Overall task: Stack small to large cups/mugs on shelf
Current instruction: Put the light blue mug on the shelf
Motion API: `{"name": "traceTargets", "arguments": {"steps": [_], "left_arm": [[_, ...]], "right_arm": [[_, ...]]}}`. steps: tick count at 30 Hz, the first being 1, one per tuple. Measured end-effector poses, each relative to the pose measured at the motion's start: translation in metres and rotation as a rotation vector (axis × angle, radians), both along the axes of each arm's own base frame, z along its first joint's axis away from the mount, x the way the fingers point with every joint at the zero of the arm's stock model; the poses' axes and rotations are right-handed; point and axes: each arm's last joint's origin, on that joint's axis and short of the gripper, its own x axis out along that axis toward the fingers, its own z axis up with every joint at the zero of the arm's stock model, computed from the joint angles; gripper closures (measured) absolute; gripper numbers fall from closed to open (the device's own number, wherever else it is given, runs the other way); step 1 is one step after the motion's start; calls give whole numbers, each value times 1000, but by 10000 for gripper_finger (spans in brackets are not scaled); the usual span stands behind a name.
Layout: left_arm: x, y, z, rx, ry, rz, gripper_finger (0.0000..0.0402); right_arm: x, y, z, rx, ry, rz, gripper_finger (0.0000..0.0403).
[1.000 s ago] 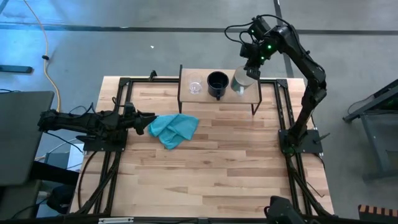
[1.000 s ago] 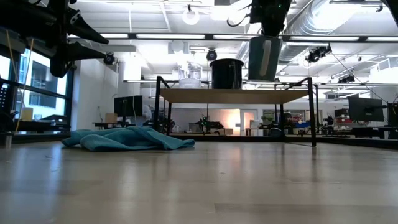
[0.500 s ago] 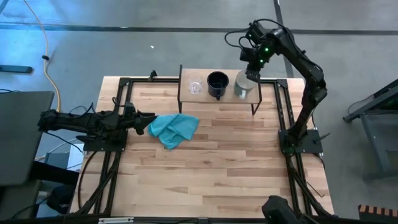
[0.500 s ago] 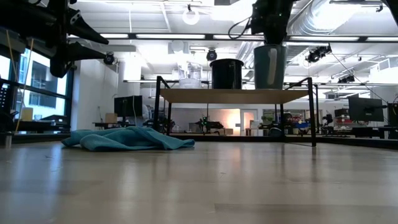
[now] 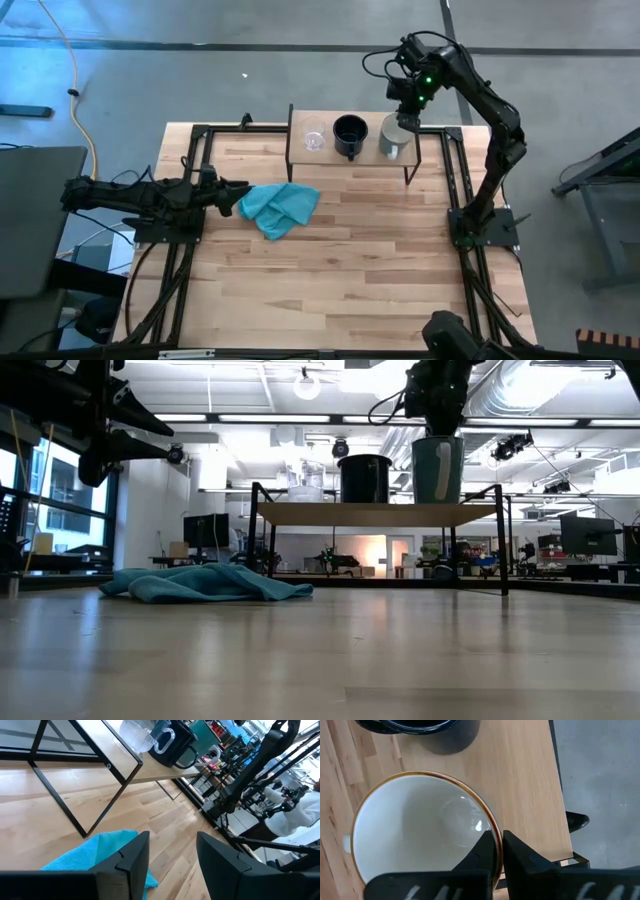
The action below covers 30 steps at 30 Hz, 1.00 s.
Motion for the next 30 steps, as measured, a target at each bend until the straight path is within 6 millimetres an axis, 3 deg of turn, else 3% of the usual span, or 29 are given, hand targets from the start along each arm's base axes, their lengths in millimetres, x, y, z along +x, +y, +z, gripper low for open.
{"name": "traceTargets", "arguments": {"steps": [30], "left_arm": [[0, 0, 0, 0, 1, 0, 250]], "right_arm": [[3, -3, -4, -7, -2, 103, 403]]}}
